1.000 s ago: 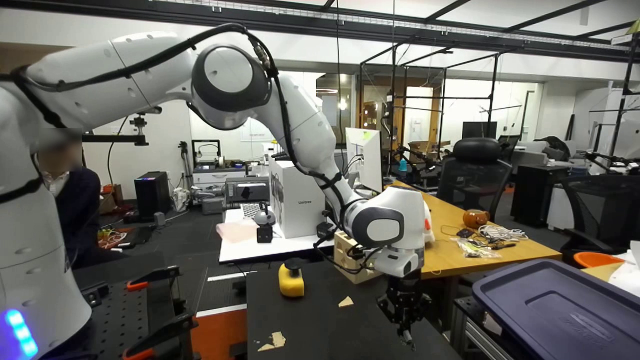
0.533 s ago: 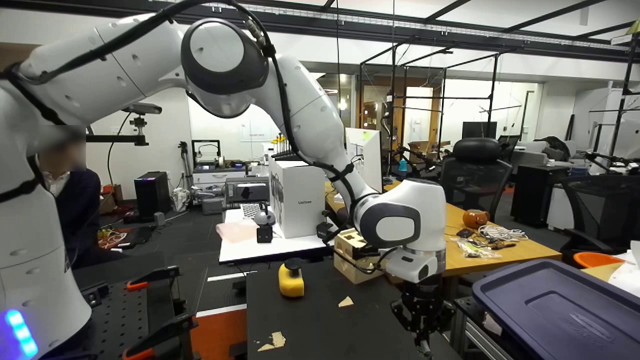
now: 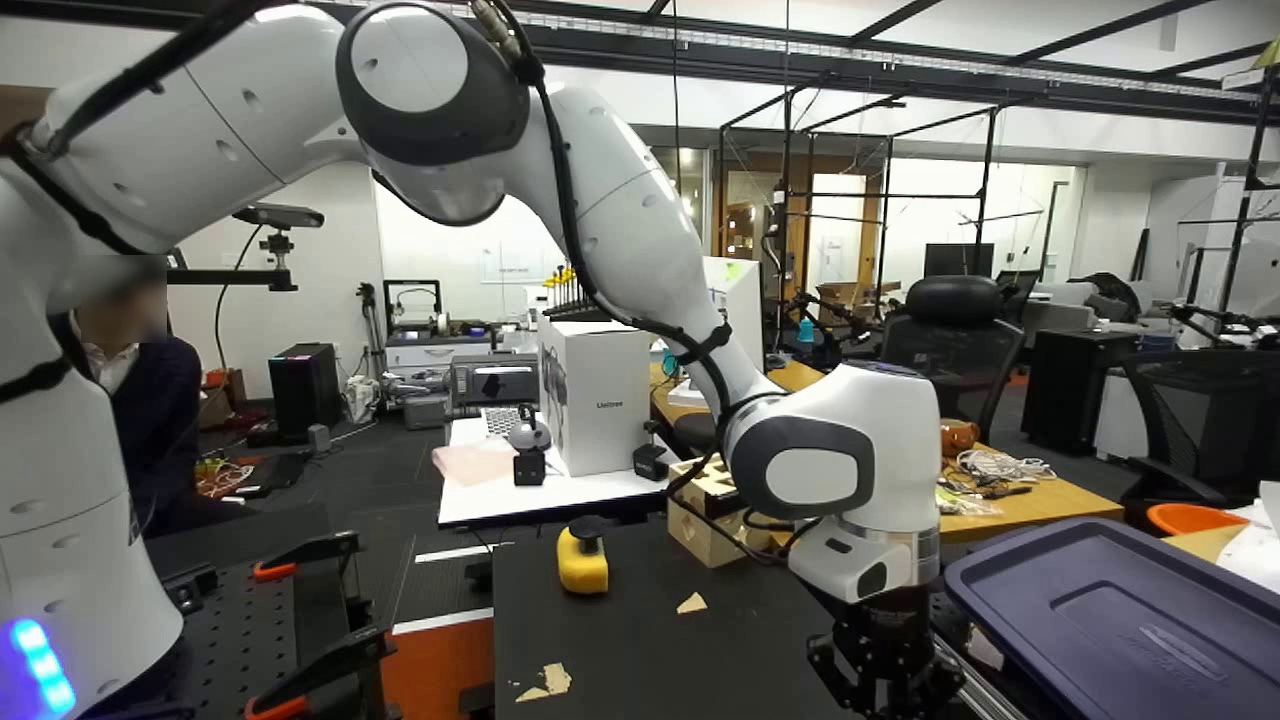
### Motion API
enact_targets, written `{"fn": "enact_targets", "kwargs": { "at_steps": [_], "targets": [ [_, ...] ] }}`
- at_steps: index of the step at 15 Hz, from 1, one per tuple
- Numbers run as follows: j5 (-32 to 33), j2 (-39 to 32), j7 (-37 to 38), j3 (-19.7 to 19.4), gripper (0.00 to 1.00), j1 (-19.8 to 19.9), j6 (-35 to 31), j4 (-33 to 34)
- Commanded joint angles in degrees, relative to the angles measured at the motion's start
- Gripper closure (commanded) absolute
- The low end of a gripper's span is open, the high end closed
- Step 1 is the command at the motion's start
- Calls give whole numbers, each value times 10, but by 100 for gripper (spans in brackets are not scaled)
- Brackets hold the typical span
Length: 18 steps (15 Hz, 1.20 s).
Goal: Pick up the sweets from the table and put them in the bowl
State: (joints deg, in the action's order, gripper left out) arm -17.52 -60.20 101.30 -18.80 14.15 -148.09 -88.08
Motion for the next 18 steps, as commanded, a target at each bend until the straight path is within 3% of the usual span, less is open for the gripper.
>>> {"fn": "enact_targets", "kwargs": {
  "at_steps": [1,8,12,18],
  "targets": [
    [0,17,37,-8,55,-13,-16,-31],
    [5,36,10,24,3,-32,-30,-64],
    [-7,60,-57,78,0,-17,-57,-90],
    [-45,103,-277,182,0,50,-28,-136]
  ]
}}
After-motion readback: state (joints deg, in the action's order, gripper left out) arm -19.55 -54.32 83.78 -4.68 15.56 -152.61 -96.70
